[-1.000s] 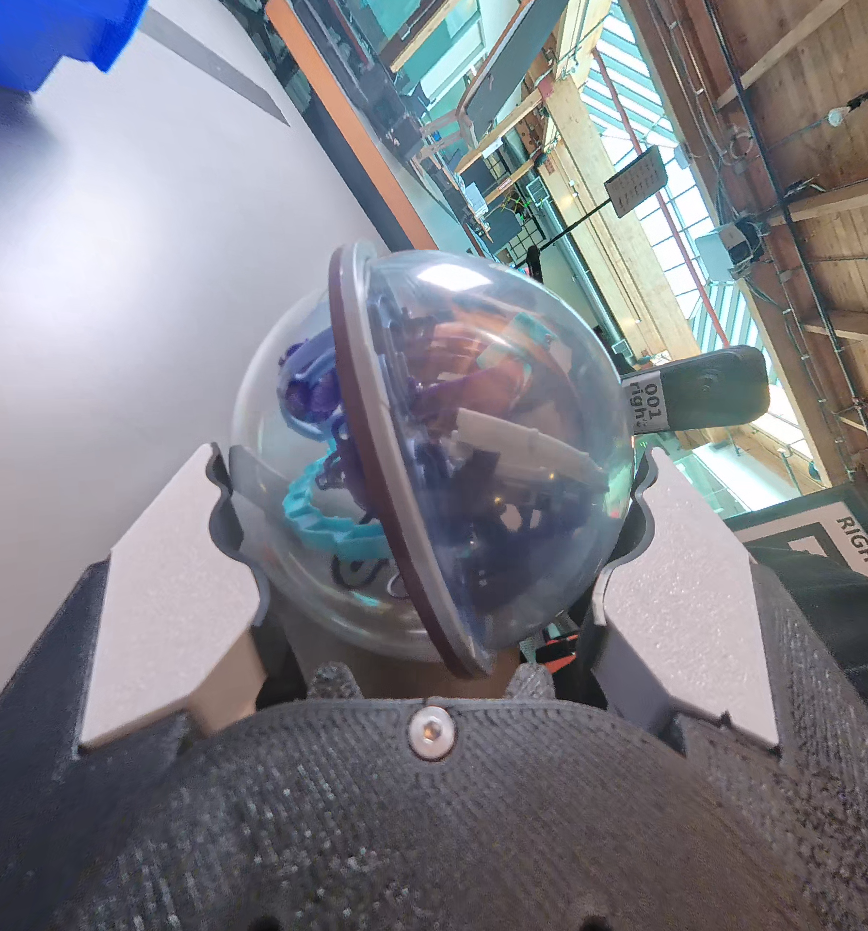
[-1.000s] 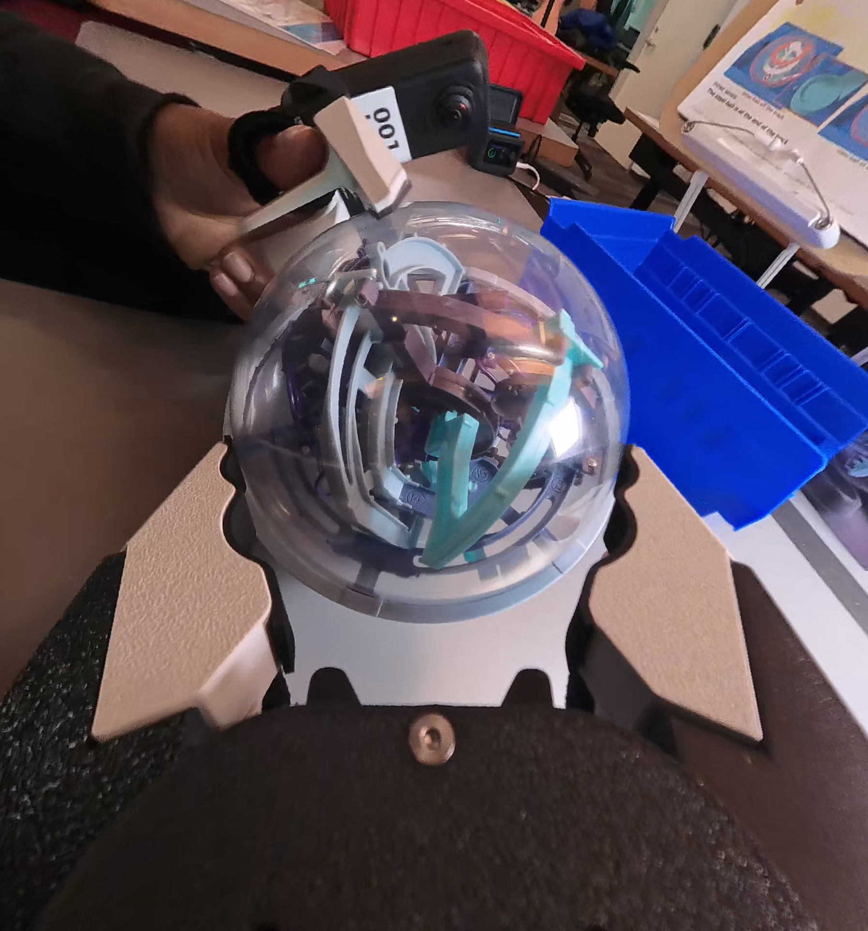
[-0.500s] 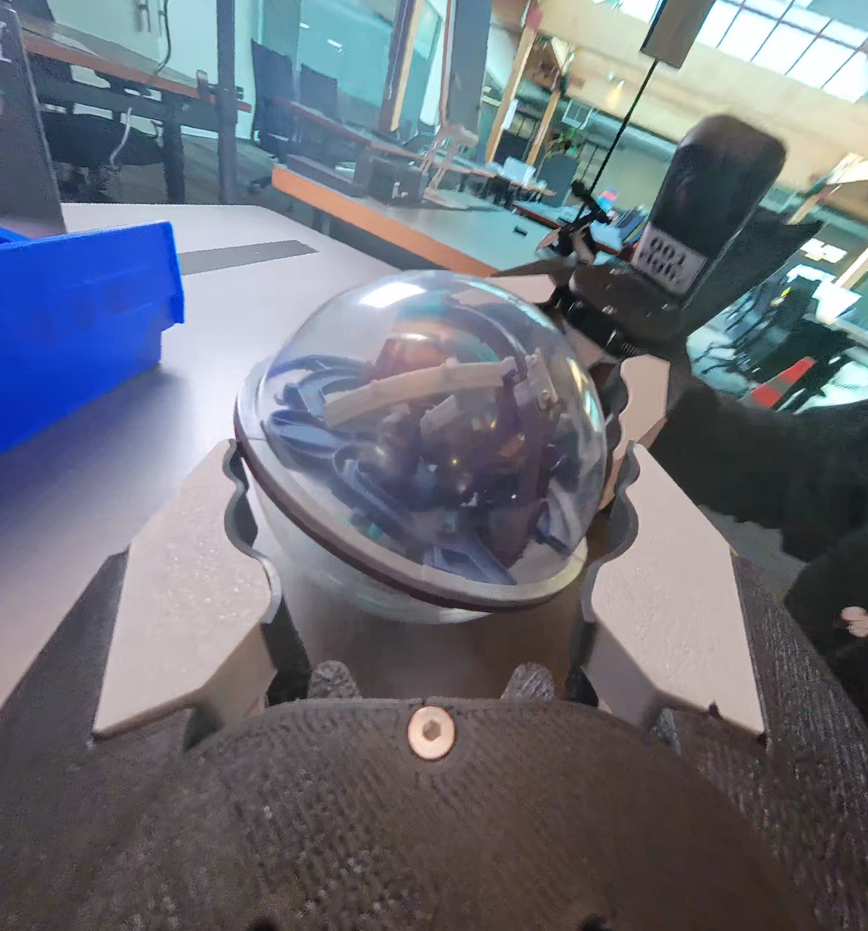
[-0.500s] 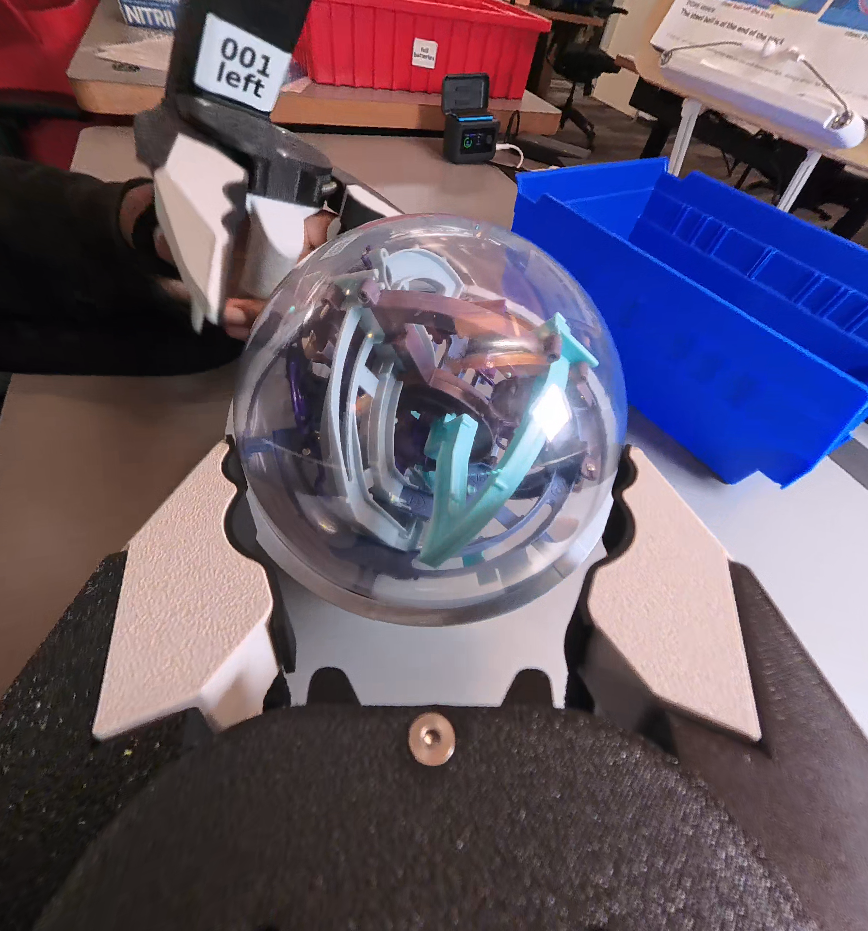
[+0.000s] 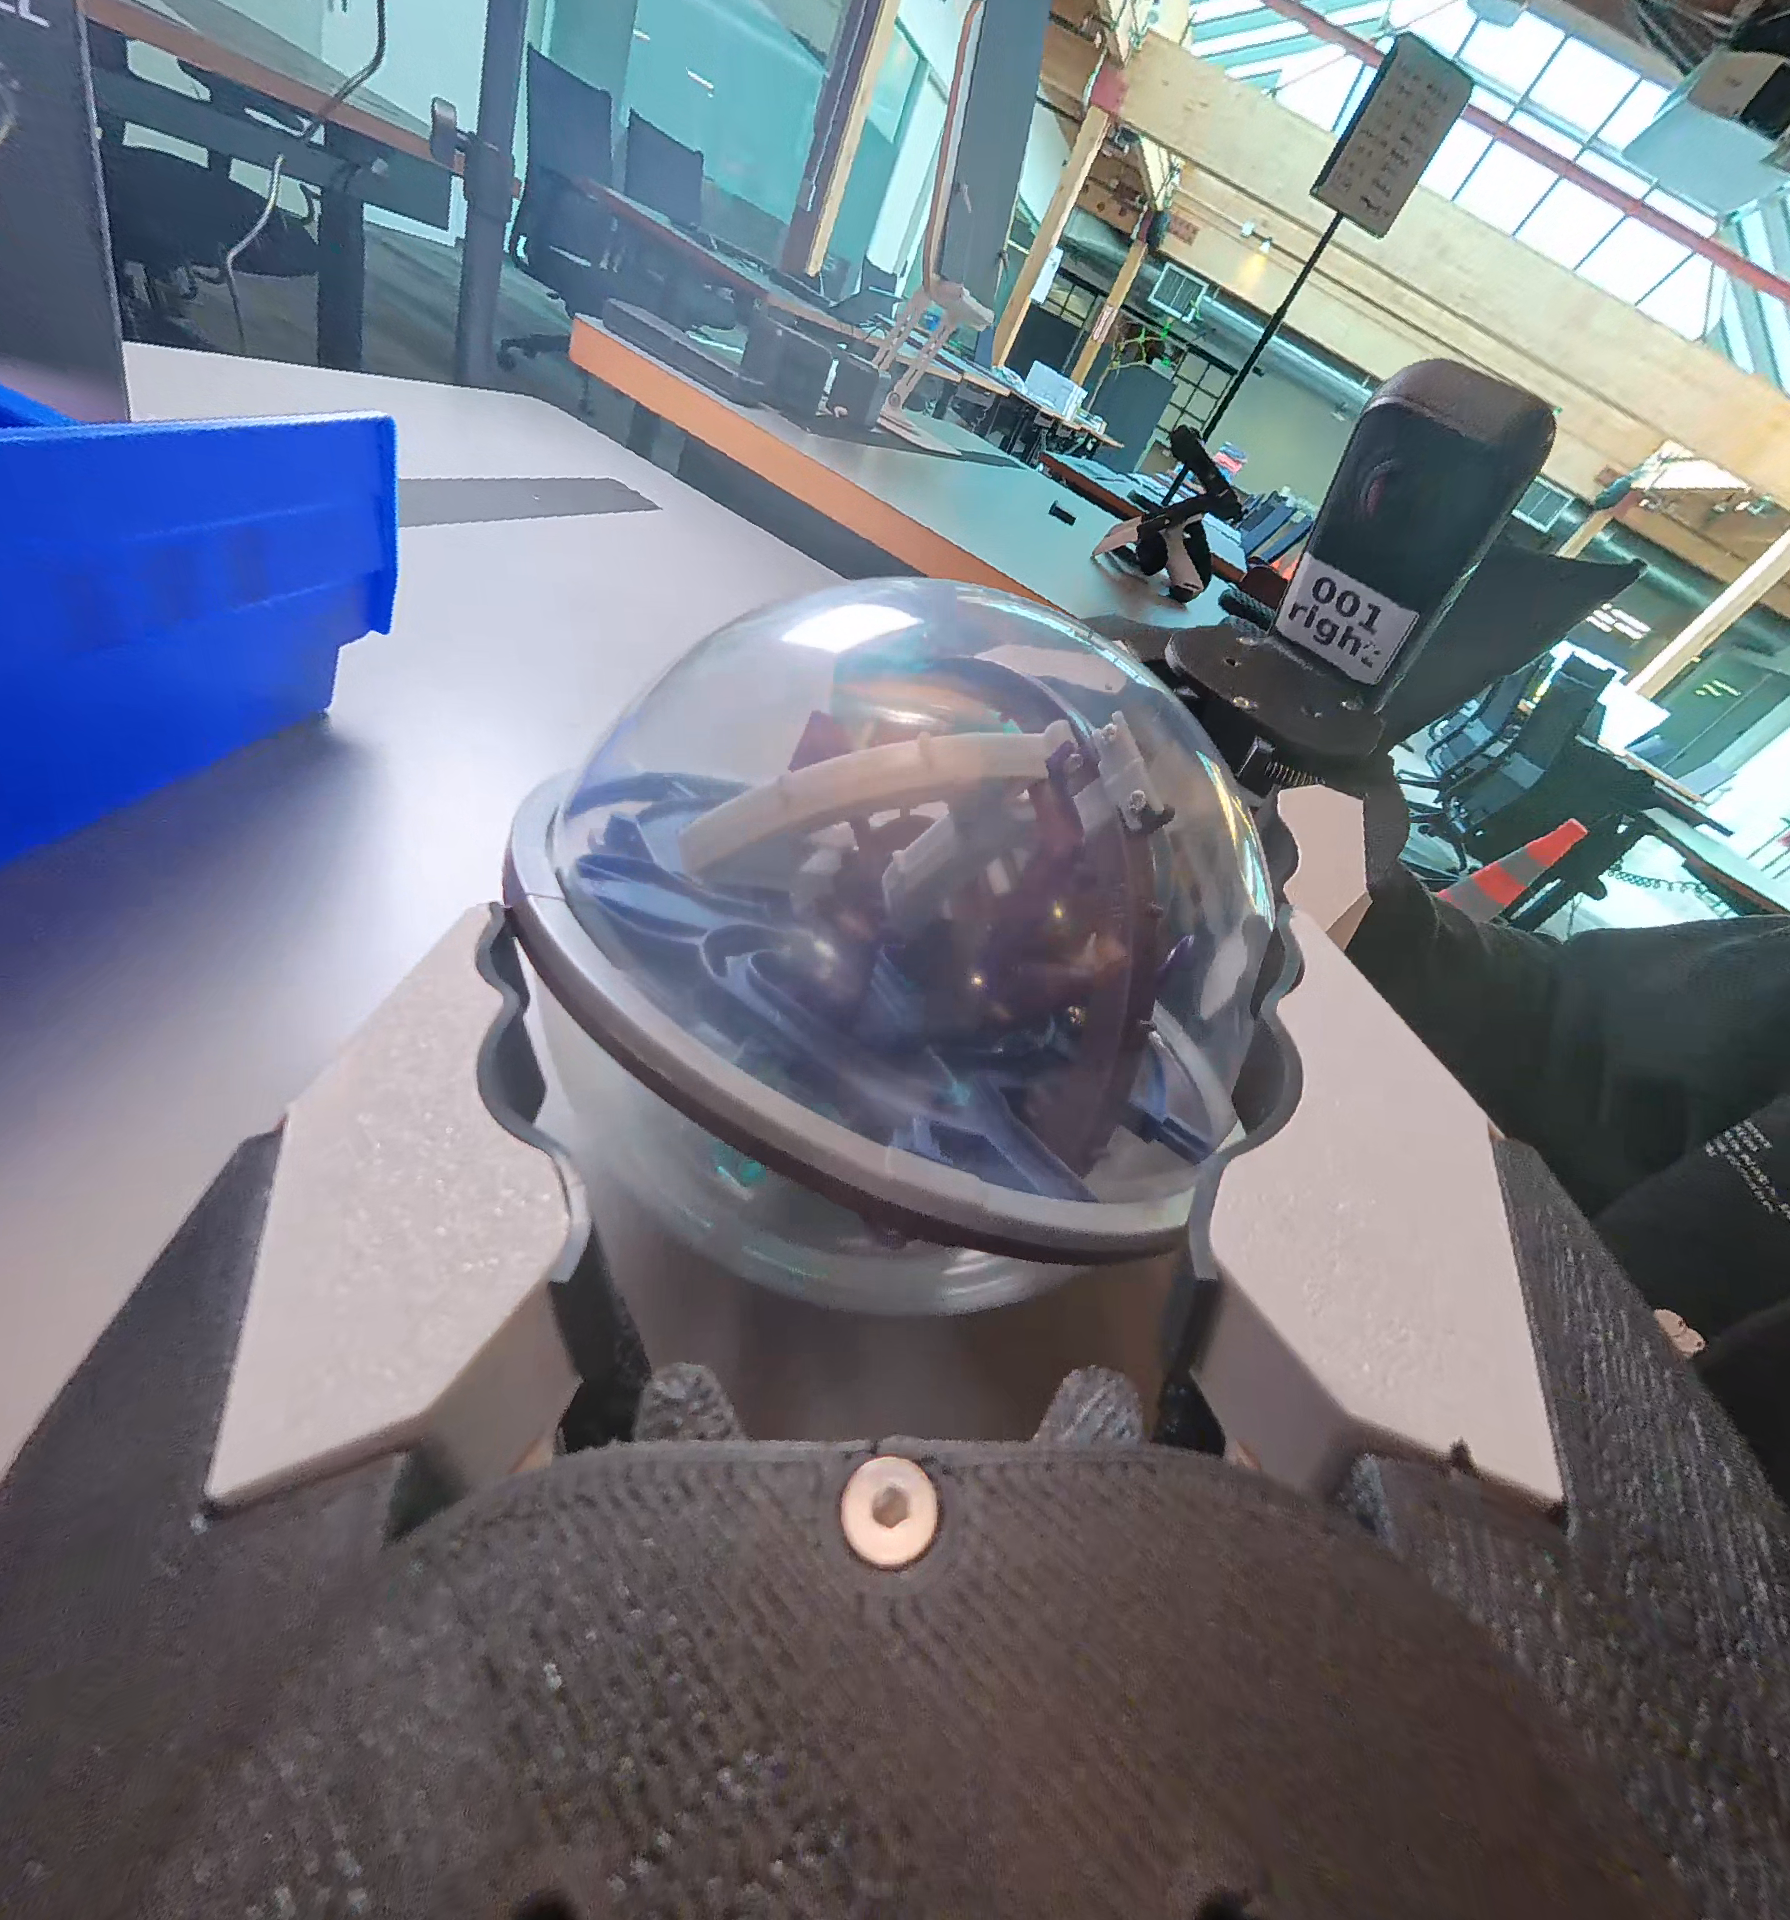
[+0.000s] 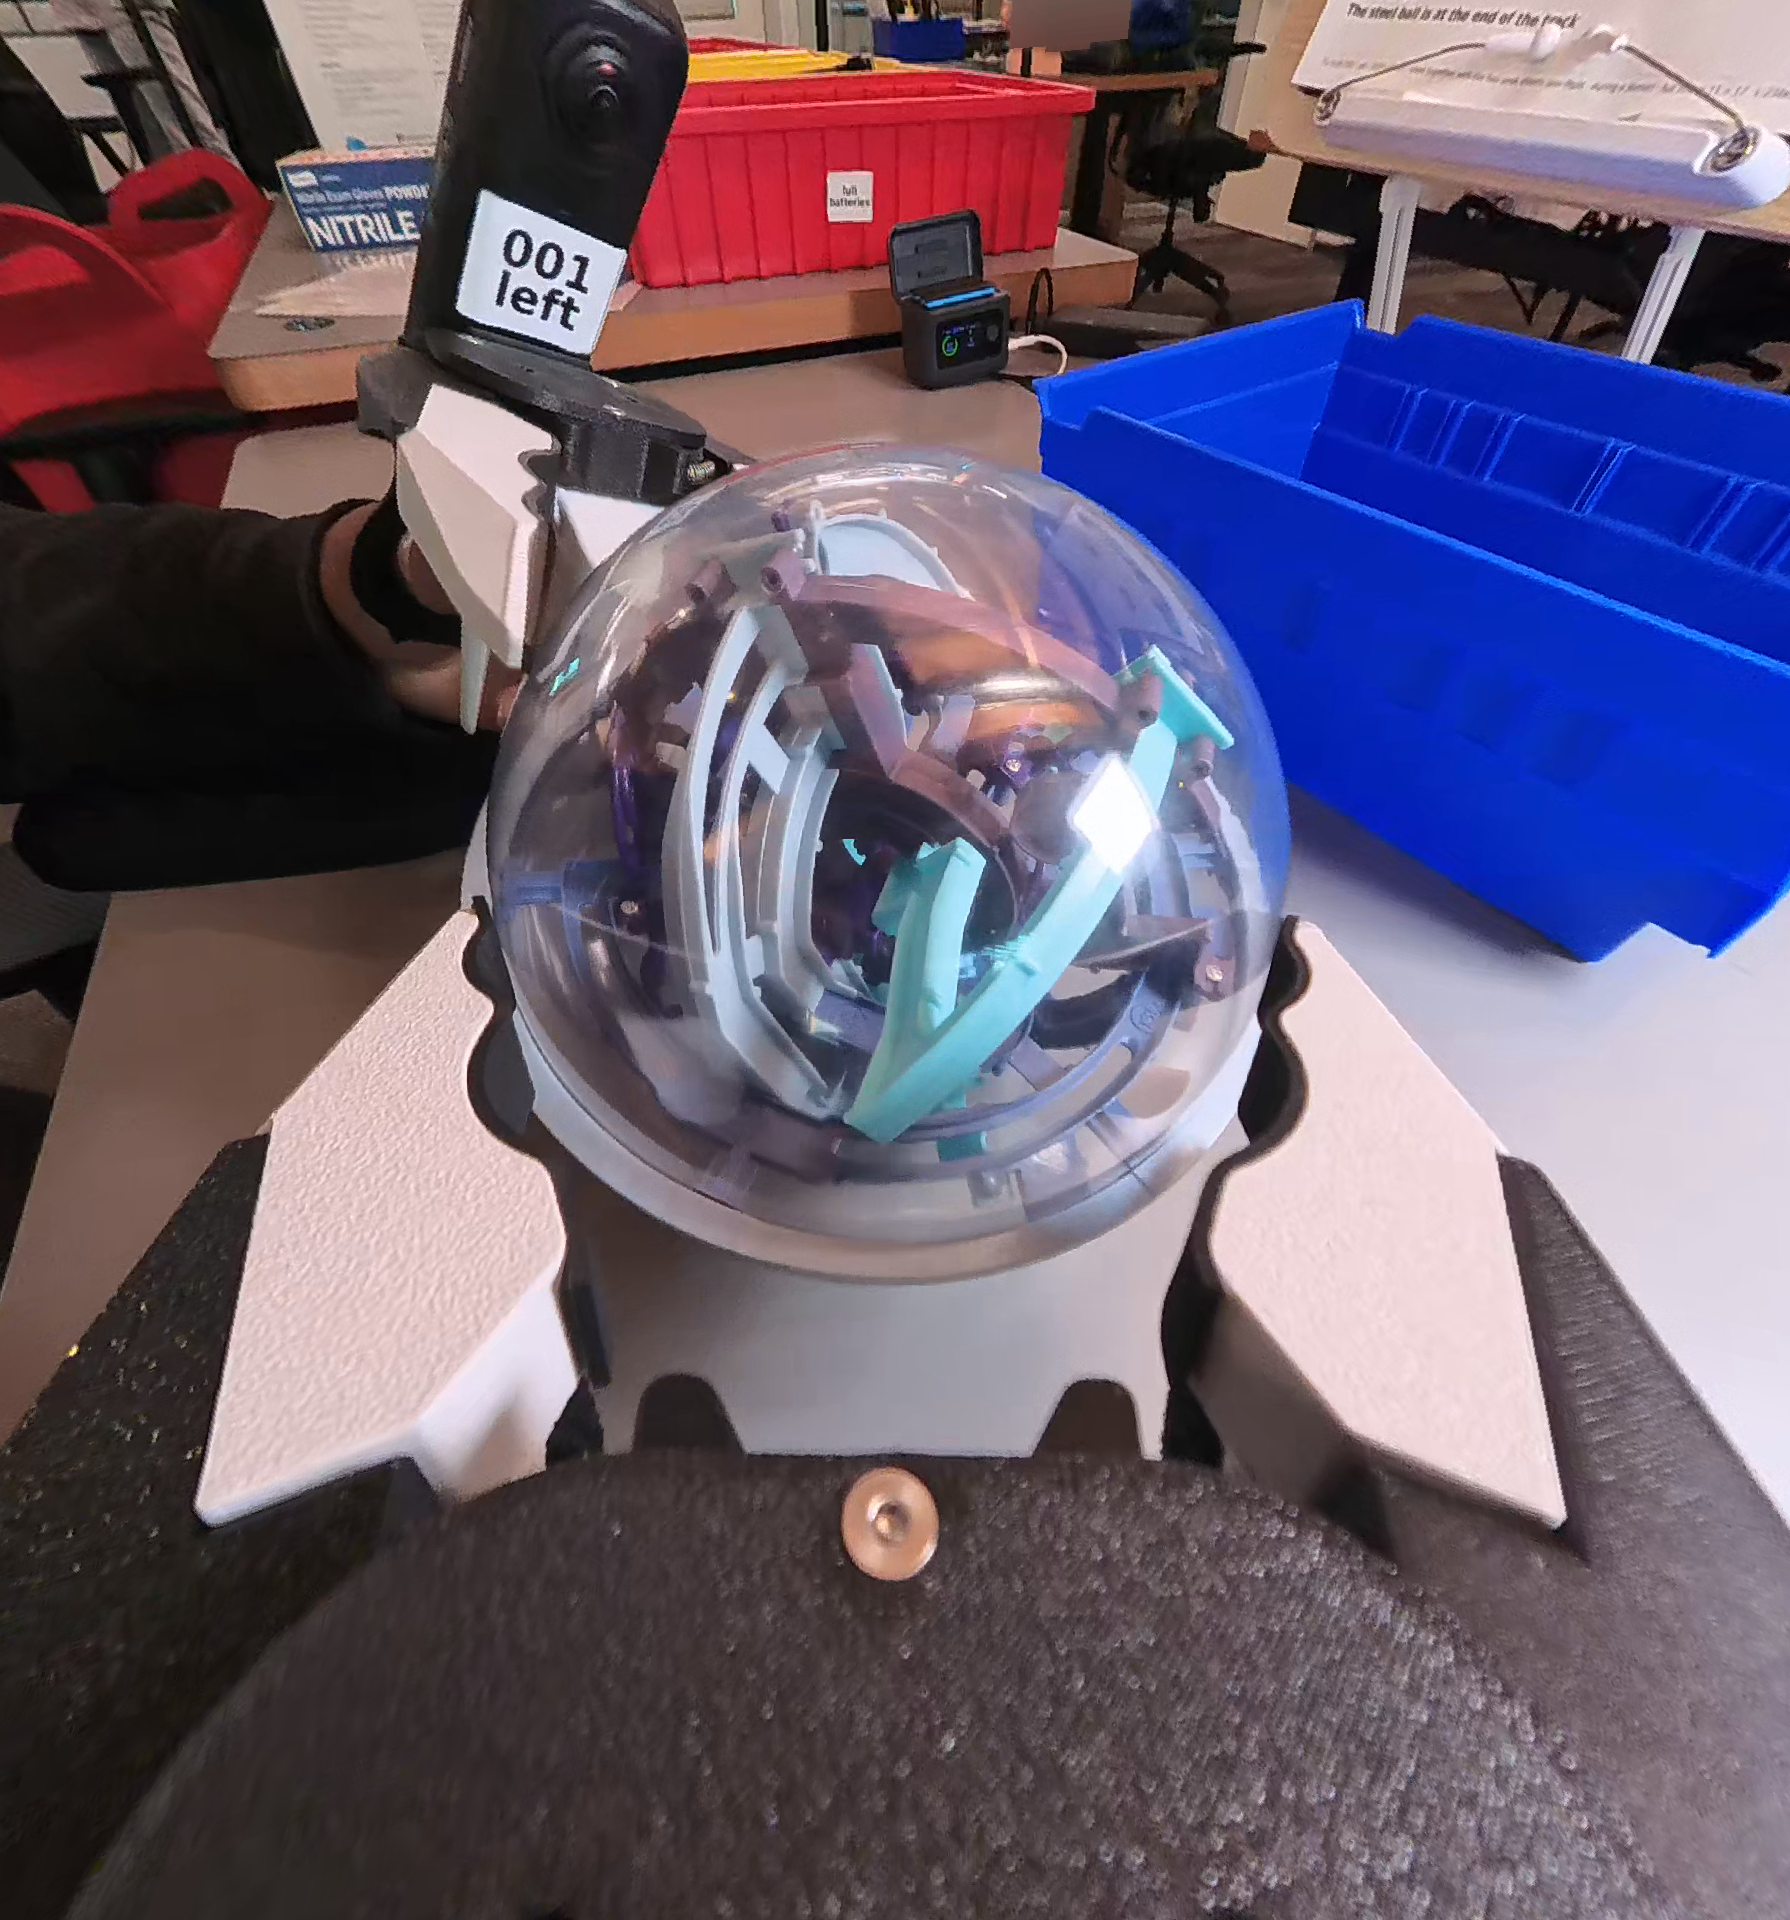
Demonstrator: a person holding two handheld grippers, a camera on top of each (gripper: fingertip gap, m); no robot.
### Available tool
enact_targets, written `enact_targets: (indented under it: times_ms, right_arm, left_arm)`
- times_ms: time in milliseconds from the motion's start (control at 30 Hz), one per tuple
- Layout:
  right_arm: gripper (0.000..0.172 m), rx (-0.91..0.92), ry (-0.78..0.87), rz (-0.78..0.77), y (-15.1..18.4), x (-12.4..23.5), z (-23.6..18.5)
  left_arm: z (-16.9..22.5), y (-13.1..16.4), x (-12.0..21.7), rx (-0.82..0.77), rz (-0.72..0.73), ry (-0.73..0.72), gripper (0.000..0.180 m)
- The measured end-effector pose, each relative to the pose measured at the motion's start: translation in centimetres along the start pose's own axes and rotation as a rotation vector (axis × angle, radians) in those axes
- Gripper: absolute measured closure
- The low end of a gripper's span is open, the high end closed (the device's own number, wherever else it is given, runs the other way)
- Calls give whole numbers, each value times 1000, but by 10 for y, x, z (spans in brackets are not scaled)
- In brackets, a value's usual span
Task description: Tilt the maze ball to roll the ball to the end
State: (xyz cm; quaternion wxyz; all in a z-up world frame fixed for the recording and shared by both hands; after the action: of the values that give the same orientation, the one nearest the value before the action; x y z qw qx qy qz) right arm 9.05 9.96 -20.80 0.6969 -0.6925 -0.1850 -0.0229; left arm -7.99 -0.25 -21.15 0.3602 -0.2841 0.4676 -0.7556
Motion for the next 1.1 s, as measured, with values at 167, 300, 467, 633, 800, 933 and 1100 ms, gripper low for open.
enact_targets:
  times_ms: [167,300,467,633,800,933,1100]
  right_arm:
    - [34,-15,-11,7,5,0,3]
    - [34,-33,-23,9,9,1,7]
    - [34,-63,-33,5,14,2,10]
    - [35,-103,-42,5,16,4,14]
    - [35,-183,-51,0,17,5,20]
    - [36,-214,-48,-17,19,5,21]
    - [37,-200,-61,-61,20,3,19]
  left_arm:
    - [-1,-4,-2,-7,12,-8,46]
    - [-2,-9,-4,-25,23,1,49]
    - [-4,-14,8,-8,72,113,35]
    - [-4,0,13,-219,-141,77,25]
    - [-3,14,-12,-246,-258,53,26]
    - [-6,12,-17,-279,-232,24,33]
    - [-8,8,-13,-324,-212,30,39]
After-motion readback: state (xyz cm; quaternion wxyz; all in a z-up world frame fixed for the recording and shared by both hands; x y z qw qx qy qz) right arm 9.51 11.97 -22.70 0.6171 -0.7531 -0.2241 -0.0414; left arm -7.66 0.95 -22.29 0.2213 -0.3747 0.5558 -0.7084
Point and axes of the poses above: each gripper's, where its closed fingertips meet, x back along the fingers, y out of its underside, z = x × y across the jaws, the point moved 9 cm from there along x, back along the fingers, and after that the axes turned 1 degree about -x, right-handed, at the moved point
